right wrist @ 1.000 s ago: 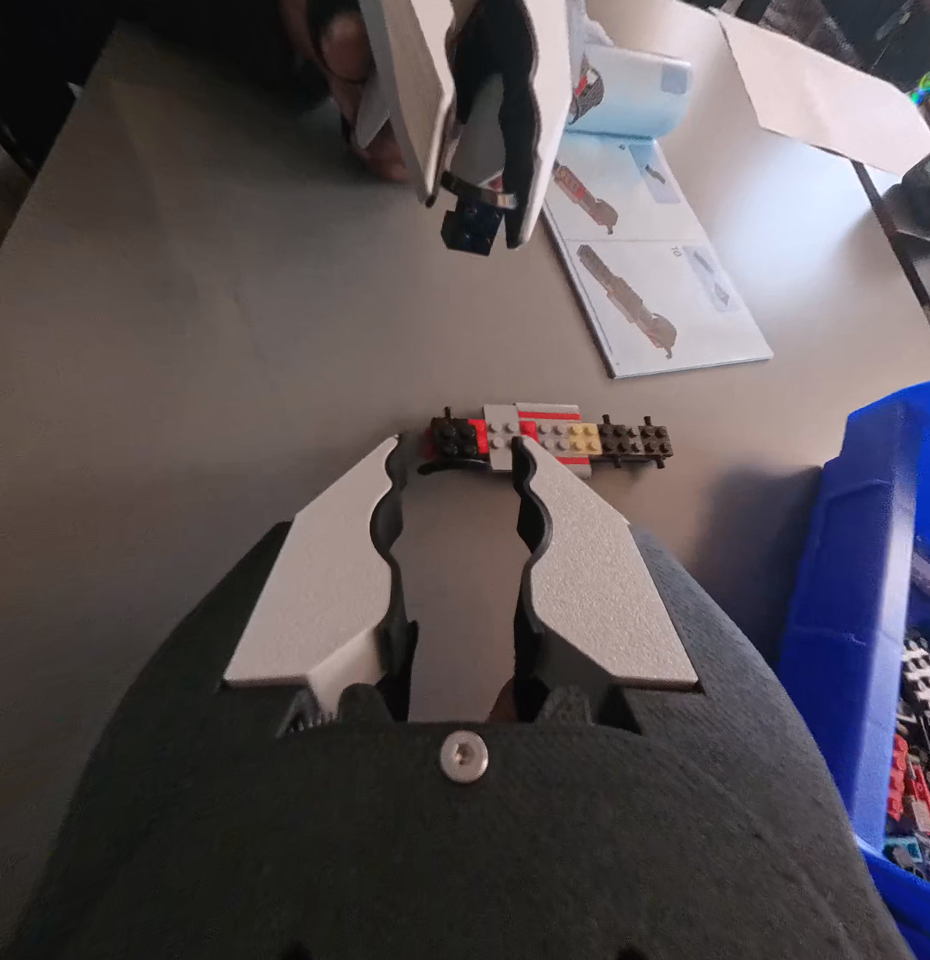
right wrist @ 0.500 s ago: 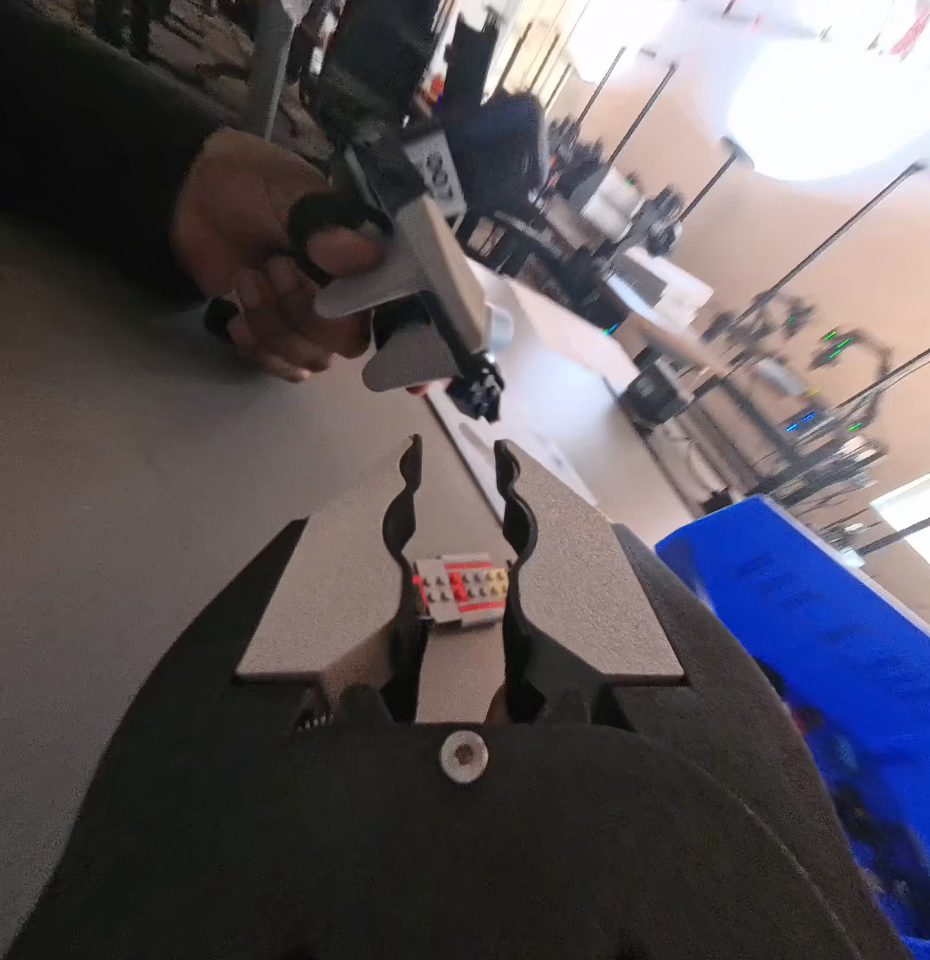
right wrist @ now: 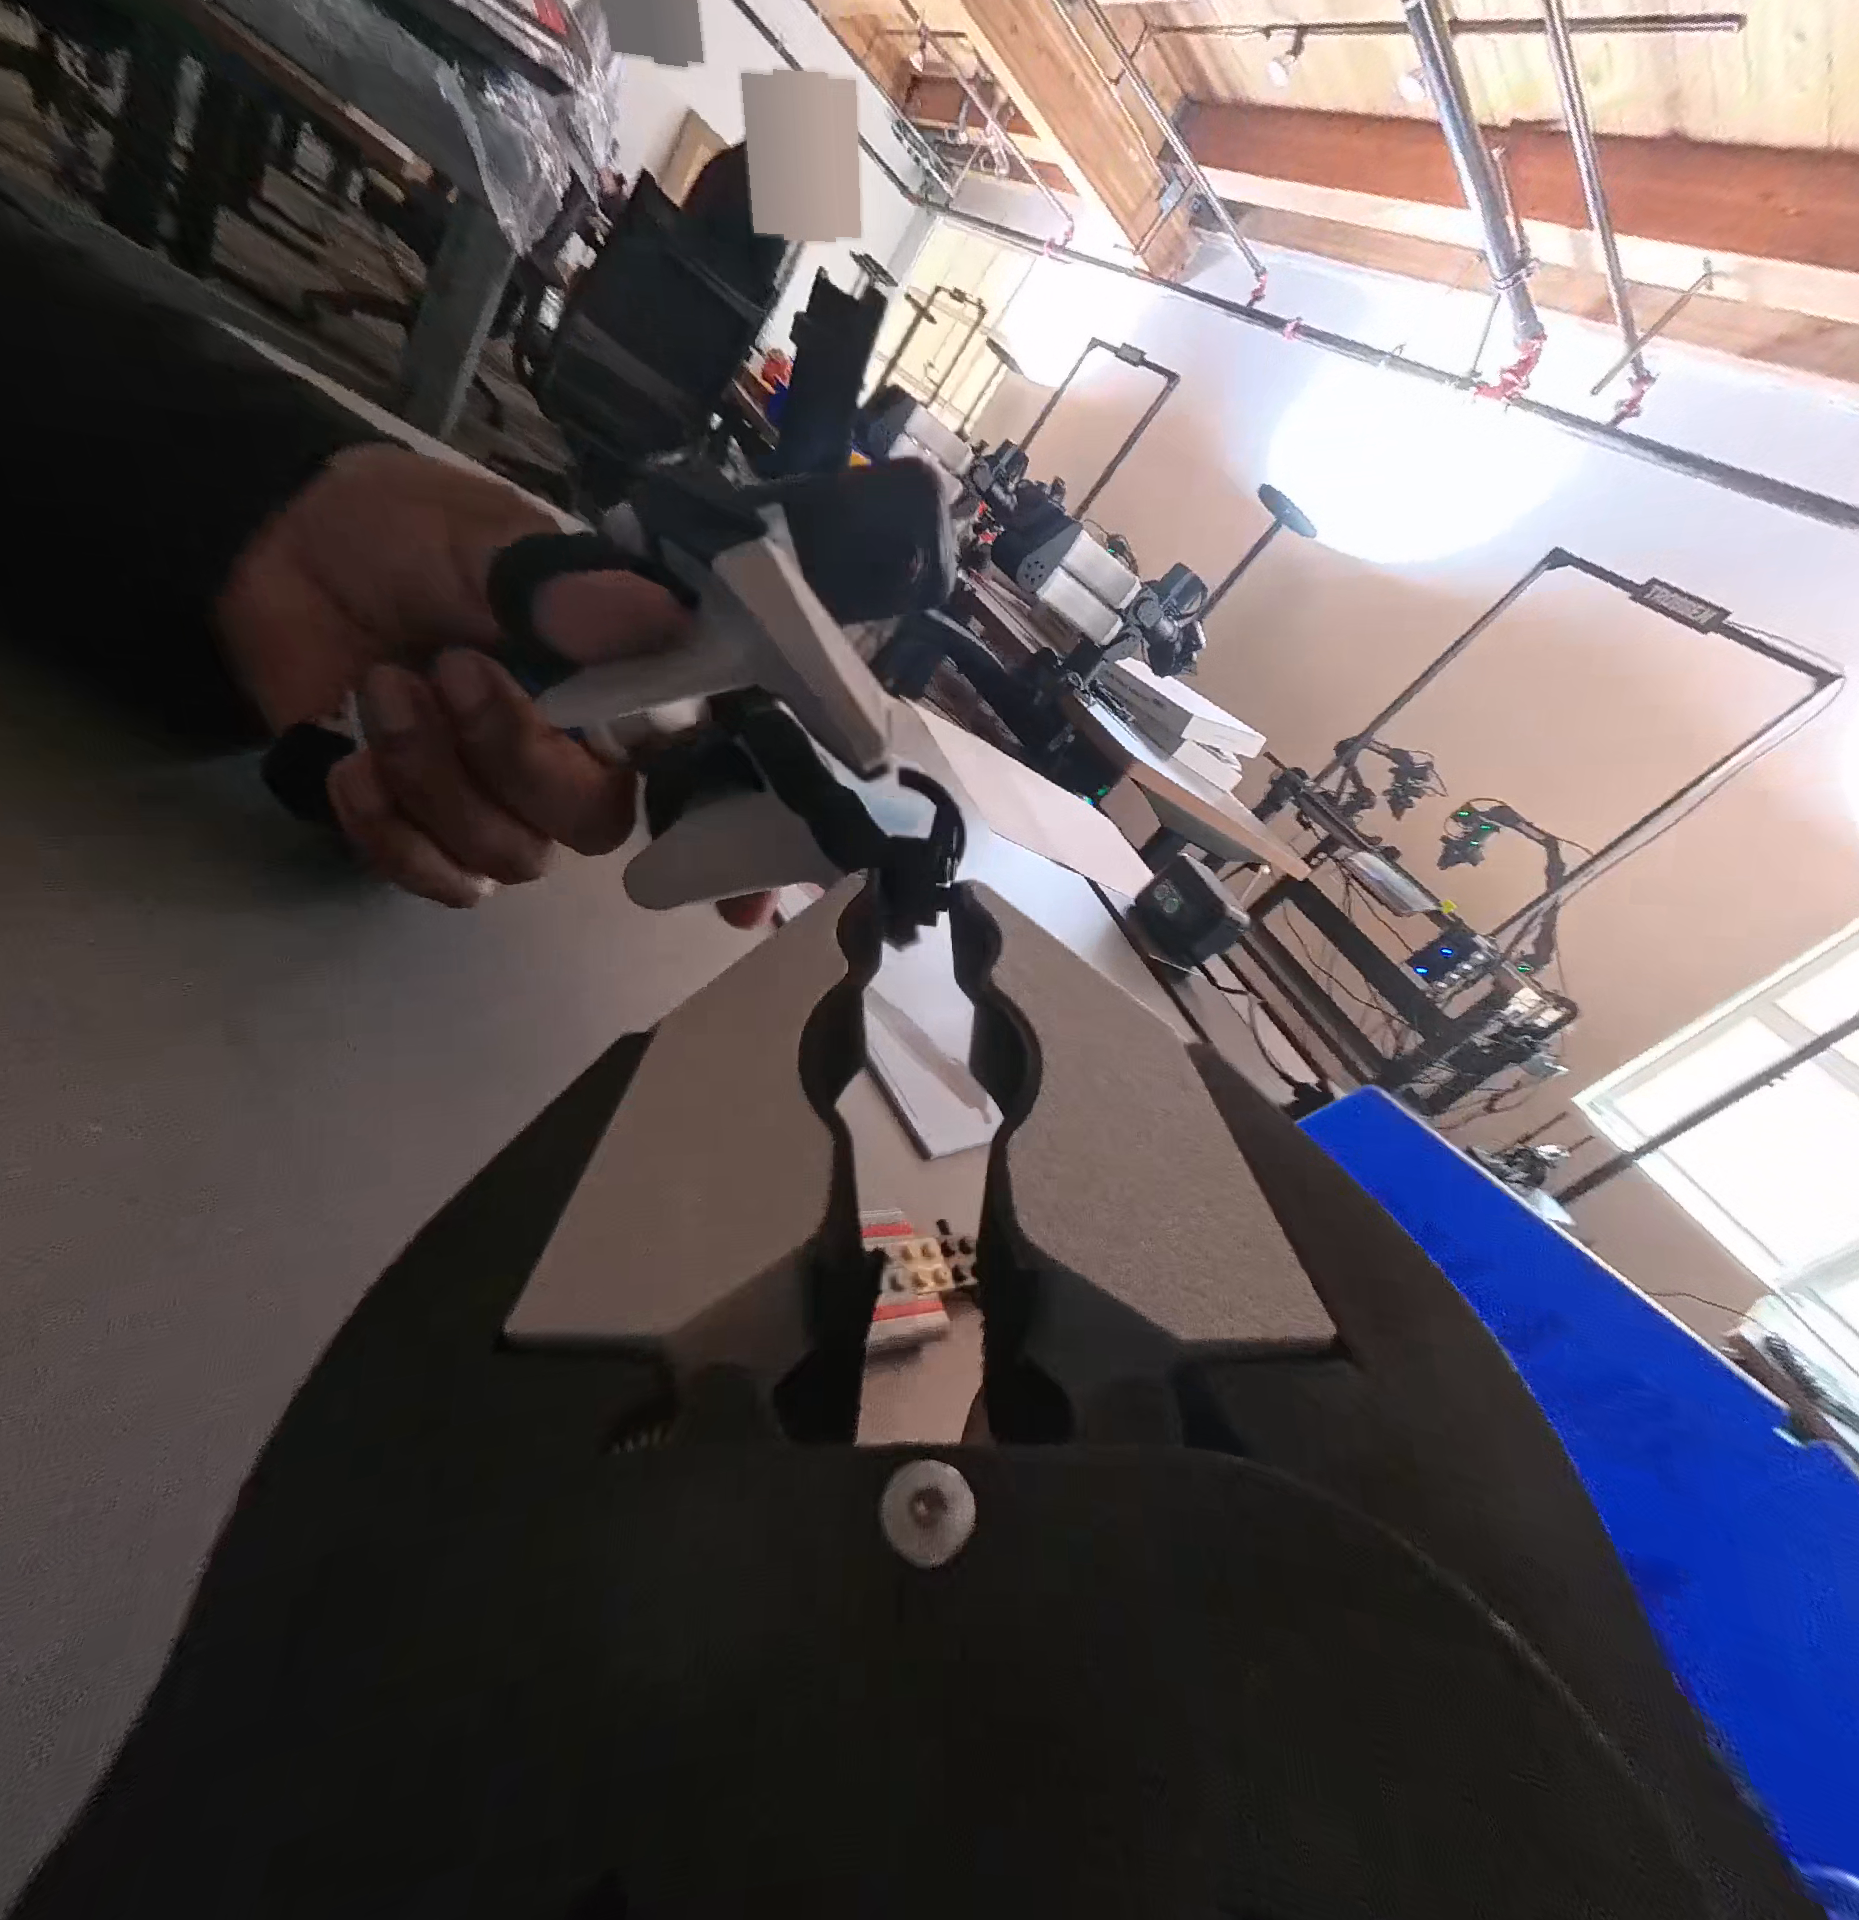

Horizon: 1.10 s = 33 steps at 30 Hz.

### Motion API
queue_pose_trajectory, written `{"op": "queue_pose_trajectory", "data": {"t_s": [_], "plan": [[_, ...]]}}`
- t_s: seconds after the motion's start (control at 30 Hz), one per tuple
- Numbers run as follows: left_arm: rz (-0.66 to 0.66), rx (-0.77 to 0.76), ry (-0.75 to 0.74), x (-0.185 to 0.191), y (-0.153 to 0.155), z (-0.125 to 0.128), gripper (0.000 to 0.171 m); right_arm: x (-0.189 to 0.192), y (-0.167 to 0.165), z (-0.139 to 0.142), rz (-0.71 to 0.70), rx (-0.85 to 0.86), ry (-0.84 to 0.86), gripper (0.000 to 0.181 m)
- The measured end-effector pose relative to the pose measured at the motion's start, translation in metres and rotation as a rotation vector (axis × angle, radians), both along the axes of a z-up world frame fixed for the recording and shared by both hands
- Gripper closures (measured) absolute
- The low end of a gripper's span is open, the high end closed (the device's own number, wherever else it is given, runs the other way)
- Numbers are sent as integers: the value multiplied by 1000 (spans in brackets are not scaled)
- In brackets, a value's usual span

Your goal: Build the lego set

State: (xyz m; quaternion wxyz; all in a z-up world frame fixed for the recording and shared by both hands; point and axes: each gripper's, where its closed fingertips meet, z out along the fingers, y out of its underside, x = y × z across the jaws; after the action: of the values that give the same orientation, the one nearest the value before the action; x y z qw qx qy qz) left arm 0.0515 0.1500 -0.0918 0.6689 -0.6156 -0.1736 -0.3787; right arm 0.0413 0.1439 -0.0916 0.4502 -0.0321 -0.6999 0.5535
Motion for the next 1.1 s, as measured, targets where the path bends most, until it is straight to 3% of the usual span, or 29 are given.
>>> {"op": "queue_pose_trajectory", "data": {"t_s": [0.2, 0.37, 0.47, 0.77, 0.83, 0.93, 1.1], "plan": [[8, -92, 441, 3, -8, -9, 129, 8, 3, -3, 117, -33, -110, 166], [21, -84, 880, 1, -14, -10, 141, 17, -2, -14, 198, 19, -171, 166], [-2, -71, 1047, 3, -12, -15, 148, 22, -6, -18, 235, 33, -195, 166], [-84, -42, 1203, 14, -1, -26, 168, 25, -5, -29, 270, 62, -265, 166], [-53, -34, 1199, 9, -1, -25, 169, 22, 1, -33, 253, 76, -281, 155], [-9, -45, 1189, 0, -2, -25, 169, 16, 18, -47, 210, 149, -315, 147], [29, -92, 1283, -10, -3, -33, 169, 6, 44, -80, 152, 257, -513, 141]]}}
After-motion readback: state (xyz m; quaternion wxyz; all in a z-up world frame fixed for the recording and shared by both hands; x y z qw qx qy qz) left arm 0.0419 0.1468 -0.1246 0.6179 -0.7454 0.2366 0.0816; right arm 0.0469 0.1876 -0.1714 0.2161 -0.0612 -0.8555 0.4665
